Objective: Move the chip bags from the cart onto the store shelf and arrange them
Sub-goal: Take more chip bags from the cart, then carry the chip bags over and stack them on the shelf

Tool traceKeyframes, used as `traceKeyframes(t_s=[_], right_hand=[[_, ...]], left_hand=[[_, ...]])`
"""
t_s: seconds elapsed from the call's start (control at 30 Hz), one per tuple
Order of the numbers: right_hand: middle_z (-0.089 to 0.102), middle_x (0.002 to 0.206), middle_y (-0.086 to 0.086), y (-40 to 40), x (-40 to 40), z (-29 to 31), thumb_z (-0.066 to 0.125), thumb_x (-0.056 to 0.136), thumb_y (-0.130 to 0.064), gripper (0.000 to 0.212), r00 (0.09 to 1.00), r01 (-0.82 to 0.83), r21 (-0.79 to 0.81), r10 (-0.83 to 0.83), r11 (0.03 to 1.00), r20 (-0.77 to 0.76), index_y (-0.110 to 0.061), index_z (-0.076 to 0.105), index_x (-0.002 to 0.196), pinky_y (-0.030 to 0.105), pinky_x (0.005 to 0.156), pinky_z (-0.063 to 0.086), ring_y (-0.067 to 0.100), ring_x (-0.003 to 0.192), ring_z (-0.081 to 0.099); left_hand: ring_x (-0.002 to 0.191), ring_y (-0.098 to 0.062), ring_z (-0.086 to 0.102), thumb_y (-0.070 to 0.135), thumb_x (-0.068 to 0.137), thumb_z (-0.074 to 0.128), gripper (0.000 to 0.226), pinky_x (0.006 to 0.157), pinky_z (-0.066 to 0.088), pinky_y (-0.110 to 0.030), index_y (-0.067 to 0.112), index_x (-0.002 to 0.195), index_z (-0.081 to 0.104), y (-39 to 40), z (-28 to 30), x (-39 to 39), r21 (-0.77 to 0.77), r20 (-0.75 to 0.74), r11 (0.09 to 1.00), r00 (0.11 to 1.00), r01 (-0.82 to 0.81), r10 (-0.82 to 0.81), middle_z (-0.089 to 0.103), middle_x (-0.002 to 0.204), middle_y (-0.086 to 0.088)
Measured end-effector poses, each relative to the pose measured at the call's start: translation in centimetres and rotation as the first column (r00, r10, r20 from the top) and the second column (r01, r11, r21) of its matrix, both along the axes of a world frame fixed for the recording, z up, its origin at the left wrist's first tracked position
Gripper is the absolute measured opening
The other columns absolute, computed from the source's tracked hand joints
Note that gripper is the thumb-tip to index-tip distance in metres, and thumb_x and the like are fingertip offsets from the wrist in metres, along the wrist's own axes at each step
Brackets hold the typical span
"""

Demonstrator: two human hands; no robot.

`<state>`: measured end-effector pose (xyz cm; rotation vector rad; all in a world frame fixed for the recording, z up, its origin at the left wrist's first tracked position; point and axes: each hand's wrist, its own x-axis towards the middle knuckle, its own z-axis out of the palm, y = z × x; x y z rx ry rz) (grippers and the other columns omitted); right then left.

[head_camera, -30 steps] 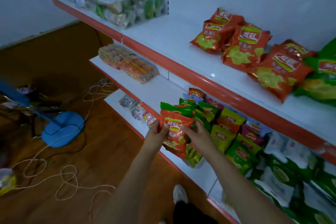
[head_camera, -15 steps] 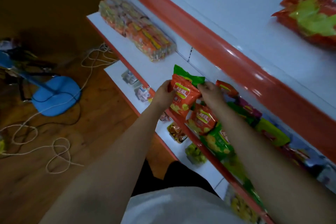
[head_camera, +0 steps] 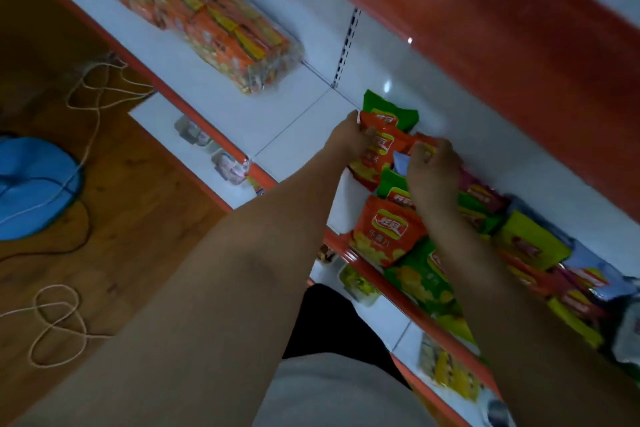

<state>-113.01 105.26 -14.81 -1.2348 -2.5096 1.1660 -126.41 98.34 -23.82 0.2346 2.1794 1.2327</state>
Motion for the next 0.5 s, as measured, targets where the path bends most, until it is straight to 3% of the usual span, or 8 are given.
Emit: traceKeyframes(t_s=[0.07, 0.17, 0.27, 0.4, 0.5], right_hand=[[0.059, 0.122, 0.024, -1.4, 1.0, 1.1, 0.042, 0.101, -0.021, 0.03, 0.999, -0.034, -0.031, 0.033, 0.999, -0.017, -0.002, 0.058, 0.119, 0.03, 0.083, 0.038, 0.034, 0.113, 0.055], [0.056, 0.129, 0.022, -4.5, 2.4, 3.5, 0.04, 0.102, -0.026, 0.041, 0.989, -0.145, -0.11, 0.148, 0.983, 0.02, 0.003, 0.05, 0.129, 0.033, 0.091, 0.041, 0.034, 0.118, 0.053], [0.049, 0.141, 0.019, -8.0, 4.3, 5.3, 0.039, 0.097, -0.042, 0.058, 0.934, -0.358, -0.063, 0.357, 0.932, -0.028, -0.004, 0.044, 0.139, 0.038, 0.103, 0.037, 0.034, 0.128, 0.047], [0.047, 0.146, 0.01, -14.7, 8.2, 7.2, 0.039, 0.097, -0.044, 0.055, 0.759, -0.652, -0.144, 0.641, 0.745, -0.117, -0.013, 0.04, 0.143, 0.039, 0.109, 0.038, 0.027, 0.133, 0.045], [0.04, 0.152, 0.003, -20.5, 12.9, 8.2, 0.037, 0.099, -0.045, 0.054, 0.576, -0.817, -0.189, 0.785, 0.545, -0.229, -0.02, 0.036, 0.146, 0.034, 0.115, 0.03, 0.019, 0.139, 0.038]], left_hand=[[0.137, -0.032, 0.042, 0.04, 0.098, 0.05, 0.066, 0.107, 0.039, -0.038, 0.011, 0.153, 0.026, -2.0, 2.3, 0.6, -0.022, -0.026, 0.996, 0.995, -0.092, 0.091, 0.04, 0.152, -0.016], [0.139, -0.029, 0.042, 0.04, 0.1, 0.048, 0.063, 0.109, 0.038, -0.038, 0.015, 0.153, 0.027, -7.4, 5.9, 4.6, -0.01, -0.012, 0.968, 0.968, -0.25, 0.25, 0.04, 0.153, -0.014], [0.135, -0.027, 0.047, 0.04, 0.099, 0.05, 0.058, 0.109, 0.04, -0.036, 0.019, 0.151, 0.034, -13.8, 9.4, 11.5, 0.009, 0.049, 0.888, 0.887, -0.461, 0.46, 0.044, 0.15, -0.014], [0.115, -0.017, 0.06, 0.036, 0.101, 0.049, 0.053, 0.089, 0.04, -0.011, 0.017, 0.149, 0.038, -21.7, 13.5, 22.3, 0.005, 0.03, 0.683, 0.683, -0.73, 0.73, 0.049, 0.142, 0.0], [0.133, -0.018, 0.048, 0.043, 0.101, 0.046, 0.052, 0.095, 0.036, -0.021, 0.024, 0.148, 0.04, -26.6, 15.9, 31.1, 0.03, 0.009, 0.504, 0.504, -0.863, 0.864, 0.048, 0.147, -0.001]])
